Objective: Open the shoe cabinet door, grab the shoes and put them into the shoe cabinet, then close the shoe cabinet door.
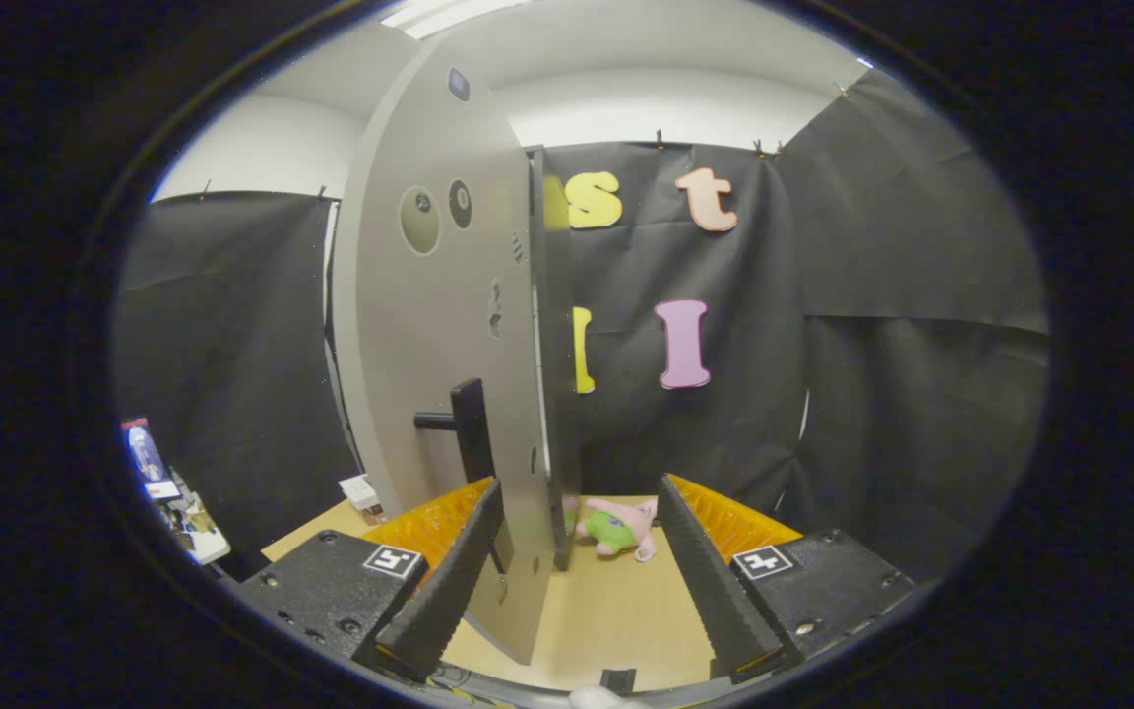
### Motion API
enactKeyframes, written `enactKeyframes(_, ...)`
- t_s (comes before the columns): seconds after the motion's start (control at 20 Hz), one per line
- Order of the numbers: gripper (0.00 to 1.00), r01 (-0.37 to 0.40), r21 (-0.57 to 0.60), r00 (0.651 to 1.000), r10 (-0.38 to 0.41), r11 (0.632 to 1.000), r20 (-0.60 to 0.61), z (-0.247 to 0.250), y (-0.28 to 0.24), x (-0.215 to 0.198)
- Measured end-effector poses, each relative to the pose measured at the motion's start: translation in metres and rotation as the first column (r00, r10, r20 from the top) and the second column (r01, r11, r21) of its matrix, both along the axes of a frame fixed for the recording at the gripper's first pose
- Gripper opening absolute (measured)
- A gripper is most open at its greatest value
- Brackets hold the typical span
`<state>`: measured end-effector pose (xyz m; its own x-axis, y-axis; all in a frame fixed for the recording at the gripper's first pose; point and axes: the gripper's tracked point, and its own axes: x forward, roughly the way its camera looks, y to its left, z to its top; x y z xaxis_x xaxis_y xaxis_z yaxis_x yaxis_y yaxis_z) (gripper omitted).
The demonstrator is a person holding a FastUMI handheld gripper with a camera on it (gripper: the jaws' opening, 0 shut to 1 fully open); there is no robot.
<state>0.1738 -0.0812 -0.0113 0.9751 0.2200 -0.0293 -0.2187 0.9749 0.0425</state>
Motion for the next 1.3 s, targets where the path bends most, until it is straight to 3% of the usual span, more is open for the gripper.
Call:
enactKeyframes(0.15,0.98,-0.040,0.007,0.999,0.040,0.999,-0.013,-0.002,0.011,-0.001)
enactKeyframes(0.45,0.96,-0.036,0.016,0.999,0.037,0.999,-0.020,-0.002,0.035,-0.004)
enactKeyframes(0.9,0.96,-0.033,0.057,0.999,0.035,0.998,-0.041,-0.006,0.137,0.000)
enactKeyframes(1.3,0.96,-0.102,0.014,0.994,0.102,0.995,-0.033,-0.001,0.227,0.023)
